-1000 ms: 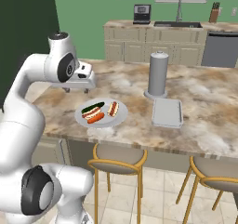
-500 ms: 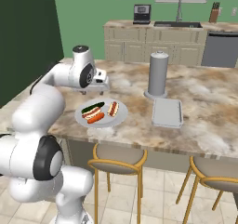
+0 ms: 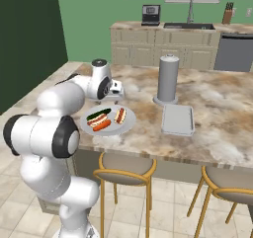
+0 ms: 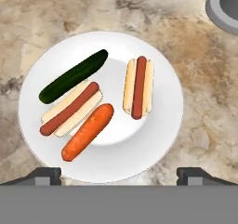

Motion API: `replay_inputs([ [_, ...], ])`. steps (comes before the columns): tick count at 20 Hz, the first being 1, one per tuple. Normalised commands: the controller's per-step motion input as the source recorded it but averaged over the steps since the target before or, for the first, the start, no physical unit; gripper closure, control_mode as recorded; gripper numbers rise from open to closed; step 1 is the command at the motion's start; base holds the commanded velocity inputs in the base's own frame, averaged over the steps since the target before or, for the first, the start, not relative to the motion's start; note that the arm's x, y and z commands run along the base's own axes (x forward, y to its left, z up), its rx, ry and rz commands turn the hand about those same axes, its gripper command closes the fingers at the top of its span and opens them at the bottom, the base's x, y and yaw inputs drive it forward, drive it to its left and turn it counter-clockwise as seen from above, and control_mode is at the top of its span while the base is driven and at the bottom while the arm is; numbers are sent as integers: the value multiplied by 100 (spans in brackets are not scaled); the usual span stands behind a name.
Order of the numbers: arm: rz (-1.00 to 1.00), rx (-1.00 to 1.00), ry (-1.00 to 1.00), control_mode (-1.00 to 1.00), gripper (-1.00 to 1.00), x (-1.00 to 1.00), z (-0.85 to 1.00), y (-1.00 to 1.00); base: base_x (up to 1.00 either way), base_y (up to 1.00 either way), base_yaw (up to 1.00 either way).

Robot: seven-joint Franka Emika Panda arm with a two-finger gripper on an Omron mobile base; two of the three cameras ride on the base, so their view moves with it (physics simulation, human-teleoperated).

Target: Place one cooked food and one vegetable from the large plate to each tupperware container.

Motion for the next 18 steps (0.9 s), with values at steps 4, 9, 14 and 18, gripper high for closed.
replay_inputs([
  [4, -1, 0, 12, -100, -100, 50, -46, -9, 0, 0, 0],
  [9, -11, 0, 7, -100, -100, 69, -57, -2, 0, 0, 0],
  [14, -15, 0, 23, -100, -100, 73, -50, -23, 0, 0, 0],
  [18, -1, 8, 5, -100, -100, 37, -20, 0, 0, 0, 0],
])
